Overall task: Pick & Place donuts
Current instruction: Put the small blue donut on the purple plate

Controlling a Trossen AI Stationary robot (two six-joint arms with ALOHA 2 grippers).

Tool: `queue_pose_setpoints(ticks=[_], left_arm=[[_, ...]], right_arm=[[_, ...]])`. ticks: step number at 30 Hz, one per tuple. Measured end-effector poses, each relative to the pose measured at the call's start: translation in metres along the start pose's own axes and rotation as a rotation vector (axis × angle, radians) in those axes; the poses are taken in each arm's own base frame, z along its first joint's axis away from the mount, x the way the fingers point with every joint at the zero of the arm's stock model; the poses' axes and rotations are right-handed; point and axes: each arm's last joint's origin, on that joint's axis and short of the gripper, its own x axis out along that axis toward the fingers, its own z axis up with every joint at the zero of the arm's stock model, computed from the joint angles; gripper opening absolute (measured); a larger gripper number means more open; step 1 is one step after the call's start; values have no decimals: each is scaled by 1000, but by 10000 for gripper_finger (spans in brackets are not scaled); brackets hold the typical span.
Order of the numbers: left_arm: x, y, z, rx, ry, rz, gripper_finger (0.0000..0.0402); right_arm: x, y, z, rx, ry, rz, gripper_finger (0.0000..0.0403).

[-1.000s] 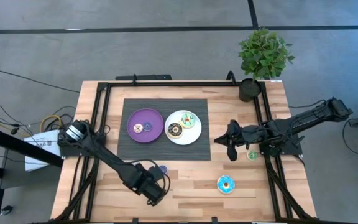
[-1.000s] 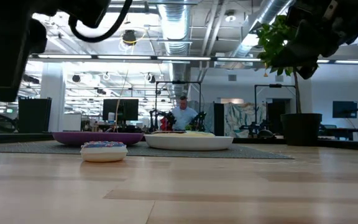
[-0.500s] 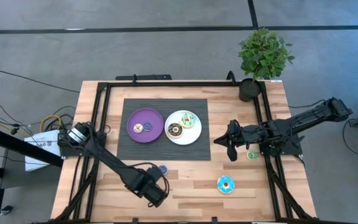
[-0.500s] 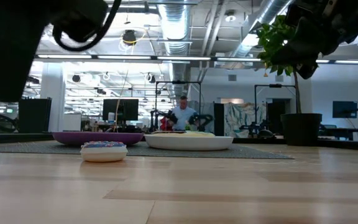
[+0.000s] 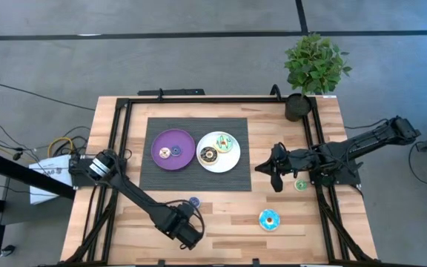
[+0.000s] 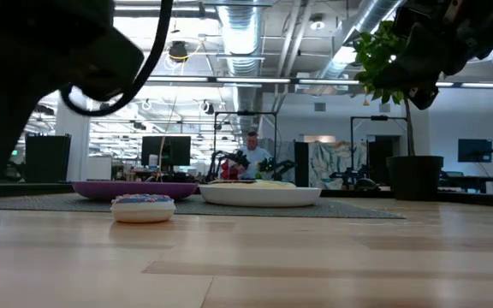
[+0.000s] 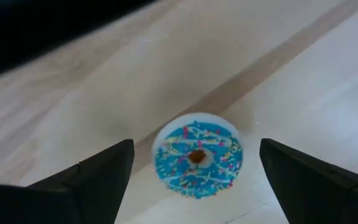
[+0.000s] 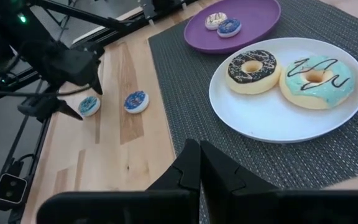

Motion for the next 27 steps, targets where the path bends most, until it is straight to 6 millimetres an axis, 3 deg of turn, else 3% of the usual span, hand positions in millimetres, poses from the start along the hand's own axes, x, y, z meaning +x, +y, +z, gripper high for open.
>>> queue_pose_setpoints(ticks=[9, 27], left_arm=[[6, -3, 0, -12, 16, -13, 320], [7, -2, 0, -12, 15, -3, 233]], right_arm=[[0, 0, 0, 1, 0, 0, 0], [0, 0, 0, 0, 0, -1, 0]])
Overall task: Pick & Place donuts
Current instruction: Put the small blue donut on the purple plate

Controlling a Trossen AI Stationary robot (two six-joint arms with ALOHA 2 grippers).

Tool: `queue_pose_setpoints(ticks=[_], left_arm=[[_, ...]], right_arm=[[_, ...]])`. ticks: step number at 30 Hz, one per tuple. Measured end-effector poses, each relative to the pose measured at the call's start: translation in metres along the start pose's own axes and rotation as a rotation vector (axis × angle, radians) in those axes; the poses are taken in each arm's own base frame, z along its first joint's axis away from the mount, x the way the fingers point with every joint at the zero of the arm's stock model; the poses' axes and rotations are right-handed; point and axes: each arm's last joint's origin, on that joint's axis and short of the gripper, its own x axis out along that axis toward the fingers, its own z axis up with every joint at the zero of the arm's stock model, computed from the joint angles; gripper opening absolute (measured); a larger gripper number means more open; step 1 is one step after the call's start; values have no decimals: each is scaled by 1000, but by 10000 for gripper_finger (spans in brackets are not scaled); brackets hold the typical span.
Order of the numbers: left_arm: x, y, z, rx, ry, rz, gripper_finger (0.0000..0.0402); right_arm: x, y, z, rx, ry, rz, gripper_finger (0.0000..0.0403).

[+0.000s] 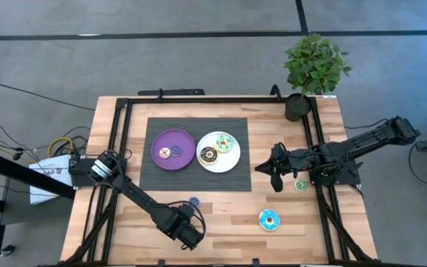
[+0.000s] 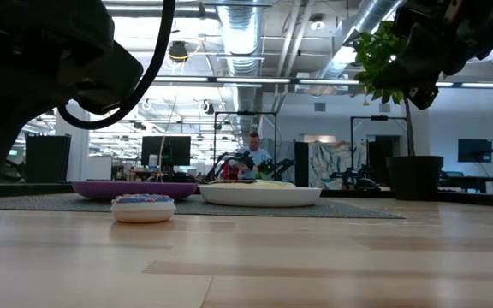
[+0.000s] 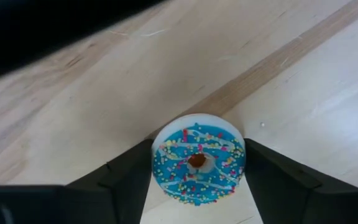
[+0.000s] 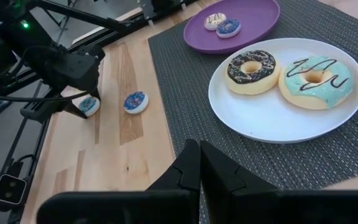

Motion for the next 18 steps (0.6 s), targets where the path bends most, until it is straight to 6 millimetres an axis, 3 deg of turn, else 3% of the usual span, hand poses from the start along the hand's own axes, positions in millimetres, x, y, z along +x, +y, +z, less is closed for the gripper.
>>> queue_pose_setpoints(ticks=[18], left_arm=[[0, 2, 0, -1, 1, 16, 221]], right_arm=[[0, 0, 0, 0, 1, 1, 0]])
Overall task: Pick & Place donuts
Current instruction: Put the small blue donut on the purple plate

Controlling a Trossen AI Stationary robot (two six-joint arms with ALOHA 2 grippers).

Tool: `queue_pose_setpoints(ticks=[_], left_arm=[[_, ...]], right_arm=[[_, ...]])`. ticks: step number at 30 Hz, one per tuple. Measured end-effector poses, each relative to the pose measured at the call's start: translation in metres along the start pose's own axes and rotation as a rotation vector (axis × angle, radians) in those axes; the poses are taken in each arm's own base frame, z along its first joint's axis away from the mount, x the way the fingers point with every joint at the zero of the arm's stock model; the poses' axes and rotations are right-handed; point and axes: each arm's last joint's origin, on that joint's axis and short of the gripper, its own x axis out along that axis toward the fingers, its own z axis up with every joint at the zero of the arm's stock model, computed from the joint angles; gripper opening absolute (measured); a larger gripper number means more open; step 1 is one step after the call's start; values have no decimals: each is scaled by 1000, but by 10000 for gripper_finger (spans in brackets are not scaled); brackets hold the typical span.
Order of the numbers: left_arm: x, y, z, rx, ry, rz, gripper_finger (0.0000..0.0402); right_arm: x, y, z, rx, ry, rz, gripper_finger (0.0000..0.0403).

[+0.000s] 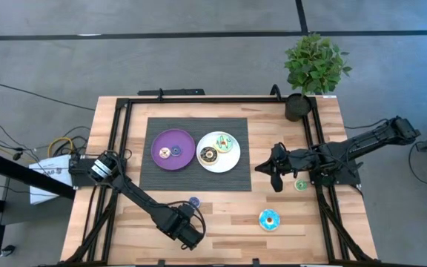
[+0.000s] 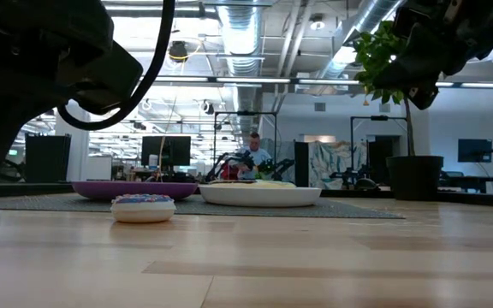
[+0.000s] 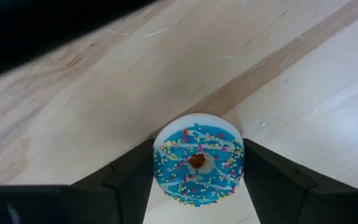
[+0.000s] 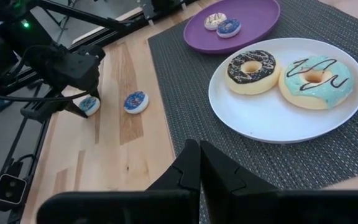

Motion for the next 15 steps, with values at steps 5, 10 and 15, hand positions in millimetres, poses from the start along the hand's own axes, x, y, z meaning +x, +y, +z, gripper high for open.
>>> queue_pose_setpoints(ticks=[5, 10, 15], left_arm=[[-1, 1, -1, 0, 33, 4, 221], [-12, 3, 1, 4, 35, -11, 221], [-35, 11, 13, 26, 20, -6, 221]], right_arm=[[0, 1, 0, 0, 11, 20, 0], [0, 1, 0, 0, 11, 20, 0], [0, 0, -1, -8, 14, 20, 0]])
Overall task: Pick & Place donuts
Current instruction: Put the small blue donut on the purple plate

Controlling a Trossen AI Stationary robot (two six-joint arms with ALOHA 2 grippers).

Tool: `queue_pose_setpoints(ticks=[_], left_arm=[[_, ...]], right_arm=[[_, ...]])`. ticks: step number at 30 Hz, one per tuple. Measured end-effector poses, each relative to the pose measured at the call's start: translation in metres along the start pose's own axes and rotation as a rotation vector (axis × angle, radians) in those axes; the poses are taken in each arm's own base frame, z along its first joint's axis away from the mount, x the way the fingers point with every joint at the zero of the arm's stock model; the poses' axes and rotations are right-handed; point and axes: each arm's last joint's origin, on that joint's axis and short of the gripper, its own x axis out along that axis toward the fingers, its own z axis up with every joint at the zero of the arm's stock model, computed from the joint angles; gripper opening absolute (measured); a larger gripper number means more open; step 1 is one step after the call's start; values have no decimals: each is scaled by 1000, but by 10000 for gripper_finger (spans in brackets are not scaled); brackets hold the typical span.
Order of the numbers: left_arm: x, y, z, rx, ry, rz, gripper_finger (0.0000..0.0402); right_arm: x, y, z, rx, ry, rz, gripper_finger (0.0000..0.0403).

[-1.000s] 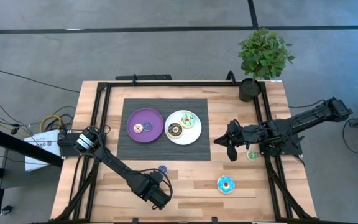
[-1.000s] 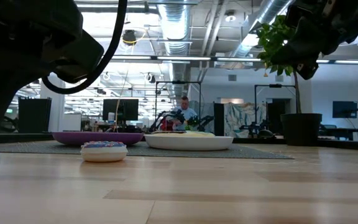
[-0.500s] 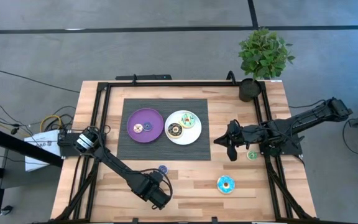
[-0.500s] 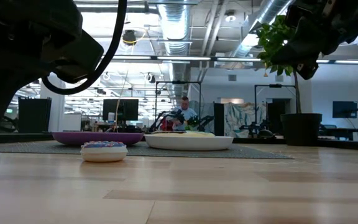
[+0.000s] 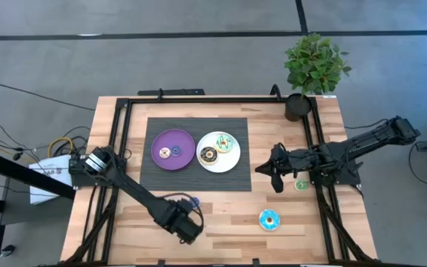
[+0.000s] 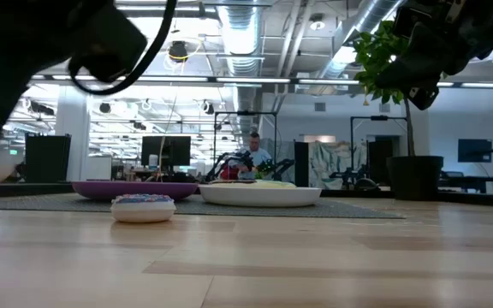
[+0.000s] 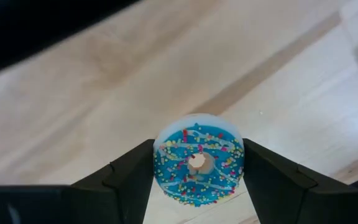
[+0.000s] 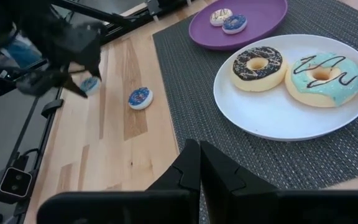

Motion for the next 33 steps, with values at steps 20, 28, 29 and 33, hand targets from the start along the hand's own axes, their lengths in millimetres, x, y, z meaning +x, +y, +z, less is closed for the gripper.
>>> queue_pose_setpoints(ticks=[20, 28, 29, 33], left_arm=[[-106, 83, 133, 182, -196, -2, 221], [-118, 131, 196, 232, -212, 16, 221], [-119, 137, 203, 231, -217, 17, 221], [-124, 164, 228, 239, -236, 32, 221]], right_arm=[[0, -1, 0, -25, -2, -4, 0], [0, 0, 1, -25, -5, -3, 0], [0, -1, 1, -25, -6, -4, 0], [1, -3, 2, 25, -13, -21, 0]])
